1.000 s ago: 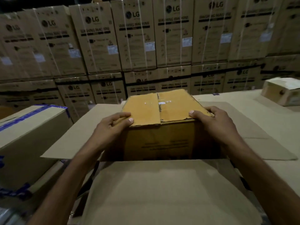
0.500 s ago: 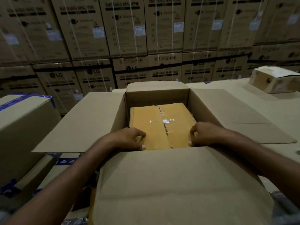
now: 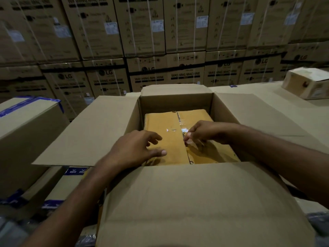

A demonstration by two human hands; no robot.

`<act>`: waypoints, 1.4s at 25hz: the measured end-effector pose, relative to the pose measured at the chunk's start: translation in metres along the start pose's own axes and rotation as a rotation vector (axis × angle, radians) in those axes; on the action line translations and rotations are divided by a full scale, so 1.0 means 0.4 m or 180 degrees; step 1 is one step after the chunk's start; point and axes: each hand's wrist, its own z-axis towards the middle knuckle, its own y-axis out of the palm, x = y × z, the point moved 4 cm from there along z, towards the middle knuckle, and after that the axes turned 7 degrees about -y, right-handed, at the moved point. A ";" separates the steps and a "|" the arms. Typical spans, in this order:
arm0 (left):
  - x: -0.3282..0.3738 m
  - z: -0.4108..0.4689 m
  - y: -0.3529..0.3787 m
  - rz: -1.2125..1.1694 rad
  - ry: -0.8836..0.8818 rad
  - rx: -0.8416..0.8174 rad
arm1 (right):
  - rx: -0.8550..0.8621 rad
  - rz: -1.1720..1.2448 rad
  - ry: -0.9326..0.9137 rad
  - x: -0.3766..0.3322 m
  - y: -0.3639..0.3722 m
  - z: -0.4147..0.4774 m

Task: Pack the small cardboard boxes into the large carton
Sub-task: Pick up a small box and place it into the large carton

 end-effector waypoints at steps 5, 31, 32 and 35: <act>-0.018 -0.036 -0.011 -0.0432 -0.0195 0.0429 | 0.0045 0.1103 0.0550 -0.009 0.004 0.017; -0.018 -0.048 -0.064 0.2646 -0.0930 0.1104 | 0.0528 -0.1318 -0.1041 -0.102 0.001 -0.062; -0.018 -0.041 -0.072 0.2705 -0.1043 0.1043 | 0.0679 -0.1180 -0.0904 -0.104 -0.024 -0.076; -0.028 0.000 -0.098 0.2717 -0.1258 0.0892 | 0.1084 -0.1118 -0.0481 -0.104 -0.102 -0.114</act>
